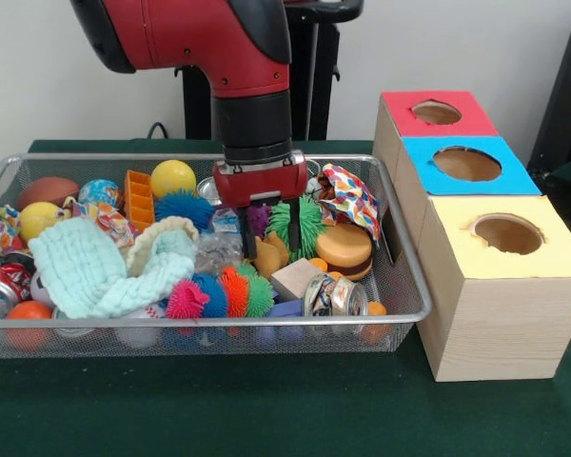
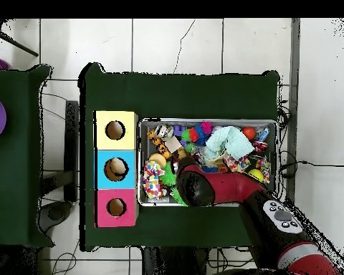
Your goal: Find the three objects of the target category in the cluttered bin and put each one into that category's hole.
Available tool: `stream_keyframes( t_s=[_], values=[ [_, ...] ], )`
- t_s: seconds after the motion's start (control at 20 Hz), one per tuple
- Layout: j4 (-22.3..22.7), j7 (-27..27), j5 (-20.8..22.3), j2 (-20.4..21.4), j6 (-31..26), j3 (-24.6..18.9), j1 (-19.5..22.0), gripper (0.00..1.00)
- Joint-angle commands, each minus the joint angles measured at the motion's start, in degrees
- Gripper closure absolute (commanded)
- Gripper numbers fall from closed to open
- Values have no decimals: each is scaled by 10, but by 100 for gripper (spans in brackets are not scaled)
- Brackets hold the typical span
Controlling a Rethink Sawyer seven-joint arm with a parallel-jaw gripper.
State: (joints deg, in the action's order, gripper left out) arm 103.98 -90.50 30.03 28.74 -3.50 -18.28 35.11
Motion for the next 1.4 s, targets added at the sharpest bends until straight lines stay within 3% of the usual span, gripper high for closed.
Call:
stream_keyframes(
  t_s=[0.05, 0.15, 0.35, 0.4, 0.65, 1.4],
  values=[
    [-30, -32, 7, 23, -44, 8, 21, 0],
    [-33, -32, 3, 19, -55, 14, 14, 0],
    [-38, -49, 24, 2, 4, 39, -8, 0],
    [-40, -59, 20, 2, 18, 55, -21, 100],
    [-38, -81, 13, 5, 59, 96, -55, 100],
    [-34, -63, -4, -5, 25, 66, -40, 100]
  ],
)
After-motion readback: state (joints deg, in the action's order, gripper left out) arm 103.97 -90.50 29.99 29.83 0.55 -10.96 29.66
